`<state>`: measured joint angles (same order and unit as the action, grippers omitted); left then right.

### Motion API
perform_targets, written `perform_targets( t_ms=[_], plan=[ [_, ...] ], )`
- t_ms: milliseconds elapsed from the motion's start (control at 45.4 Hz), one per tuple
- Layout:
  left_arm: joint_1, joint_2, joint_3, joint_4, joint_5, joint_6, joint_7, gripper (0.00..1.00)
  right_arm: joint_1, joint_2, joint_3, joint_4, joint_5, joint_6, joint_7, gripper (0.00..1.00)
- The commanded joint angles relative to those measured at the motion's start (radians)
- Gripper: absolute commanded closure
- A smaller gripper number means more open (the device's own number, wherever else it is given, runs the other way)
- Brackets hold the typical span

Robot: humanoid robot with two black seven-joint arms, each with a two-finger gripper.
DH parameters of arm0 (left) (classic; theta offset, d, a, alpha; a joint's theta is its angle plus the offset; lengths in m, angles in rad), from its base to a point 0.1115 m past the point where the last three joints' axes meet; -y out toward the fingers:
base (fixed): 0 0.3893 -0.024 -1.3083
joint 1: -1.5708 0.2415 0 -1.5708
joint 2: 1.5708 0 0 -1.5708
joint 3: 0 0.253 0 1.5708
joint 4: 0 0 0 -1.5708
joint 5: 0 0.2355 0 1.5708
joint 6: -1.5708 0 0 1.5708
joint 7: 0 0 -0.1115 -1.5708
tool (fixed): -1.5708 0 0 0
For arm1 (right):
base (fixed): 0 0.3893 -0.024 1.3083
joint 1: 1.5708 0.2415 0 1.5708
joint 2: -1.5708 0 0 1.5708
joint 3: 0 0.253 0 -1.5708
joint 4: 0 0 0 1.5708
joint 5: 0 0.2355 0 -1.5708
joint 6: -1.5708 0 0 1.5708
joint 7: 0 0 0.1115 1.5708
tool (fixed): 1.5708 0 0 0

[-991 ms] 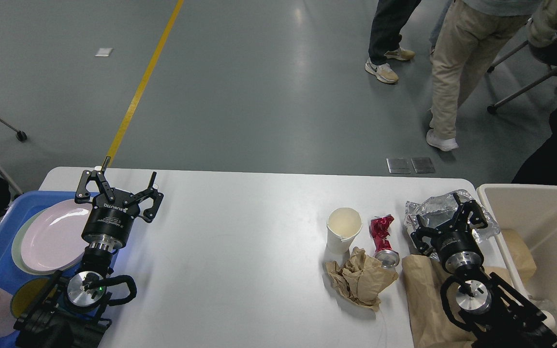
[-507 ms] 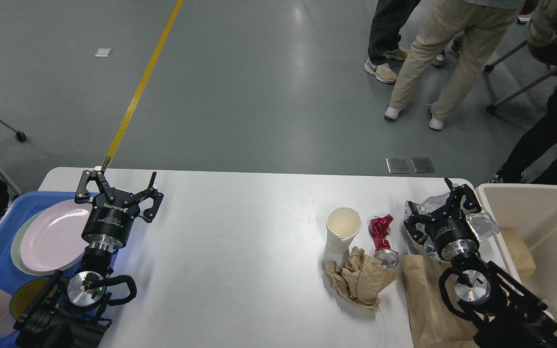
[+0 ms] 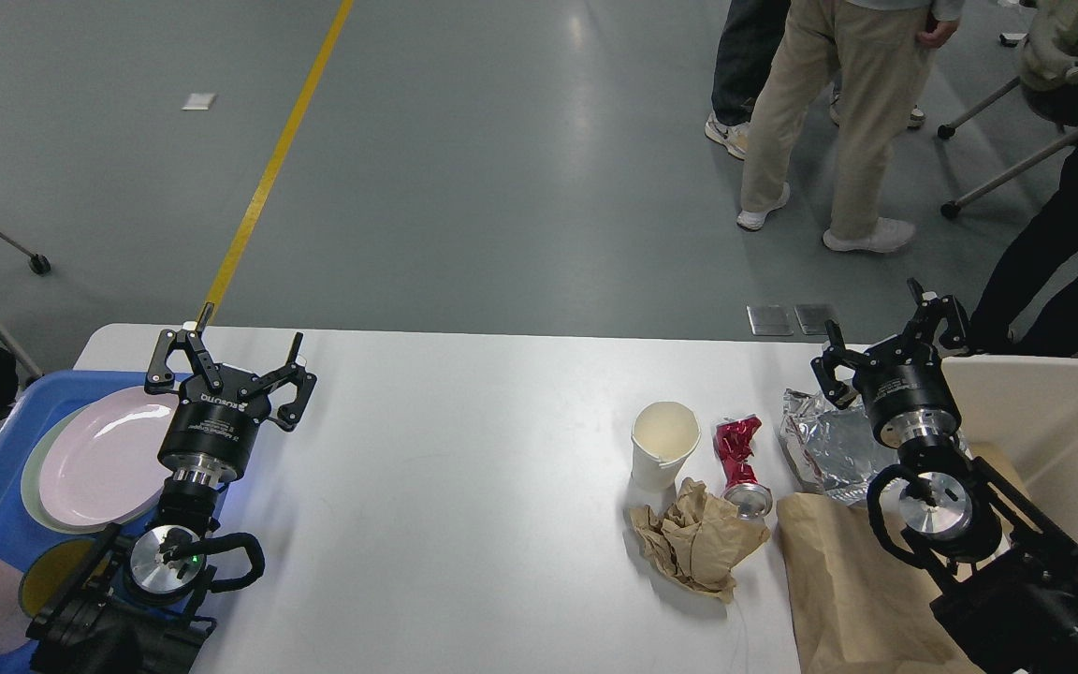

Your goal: Tidy desktop

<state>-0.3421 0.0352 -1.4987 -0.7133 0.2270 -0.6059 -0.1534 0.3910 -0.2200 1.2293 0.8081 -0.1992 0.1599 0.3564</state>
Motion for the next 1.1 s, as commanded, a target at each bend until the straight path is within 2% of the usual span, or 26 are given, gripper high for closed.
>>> perform_targets(
  t_ms=[0, 110, 308, 507, 639, 749, 837, 925, 1035, 1079],
  plan=[
    [0.000, 0.000, 0.000, 0.000, 0.000, 0.000, -0.001, 0.03, -0.006, -0.077, -0.045, 0.019, 0.000, 0.006, -0.001, 0.00],
    [0.000, 0.000, 0.000, 0.000, 0.000, 0.000, -0.002, 0.03, 0.012, -0.264, -0.239, 0.063, 0.001, 0.007, -0.002, 0.00],
    [0.000, 0.000, 0.000, 0.000, 0.000, 0.000, 0.000, 0.03, 0.231, -0.449, -0.700, 0.052, 0.006, 0.018, 0.001, 0.00],
    [0.000, 0.000, 0.000, 0.000, 0.000, 0.000, 0.000, 0.03, 0.629, -0.503, -1.298, 0.052, 0.009, 0.018, -0.002, 0.00],
    [0.000, 0.000, 0.000, 0.000, 0.000, 0.000, 0.000, 0.03, 0.920, -0.492, -1.764, 0.069, 0.009, 0.047, -0.001, 0.00],
    [0.000, 0.000, 0.000, 0.000, 0.000, 0.000, 0.000, 0.03, 1.130, -0.409, -2.071, 0.086, 0.009, 0.121, -0.002, 0.00],
    [0.000, 0.000, 0.000, 0.000, 0.000, 0.000, 0.000, 0.03, 1.264, -0.354, -2.269, 0.108, 0.026, 0.216, -0.002, 0.00],
    [0.000, -0.001, 0.000, 0.000, 0.000, 0.000, 0.000, 0.03, 1.387, -0.283, -2.432, 0.169, 0.063, 0.358, -0.007, 0.00],
    [0.000, 0.000, 0.000, 0.000, 0.000, 0.000, 0.000, 0.03, 1.566, -0.181, -2.579, 0.238, 0.066, 0.521, -0.017, 0.00],
    [0.000, 0.000, 0.000, 0.000, 0.000, 0.000, 0.000, 0.03, 1.629, -0.135, -2.625, 0.272, 0.066, 0.567, -0.037, 0.00]
  ],
)
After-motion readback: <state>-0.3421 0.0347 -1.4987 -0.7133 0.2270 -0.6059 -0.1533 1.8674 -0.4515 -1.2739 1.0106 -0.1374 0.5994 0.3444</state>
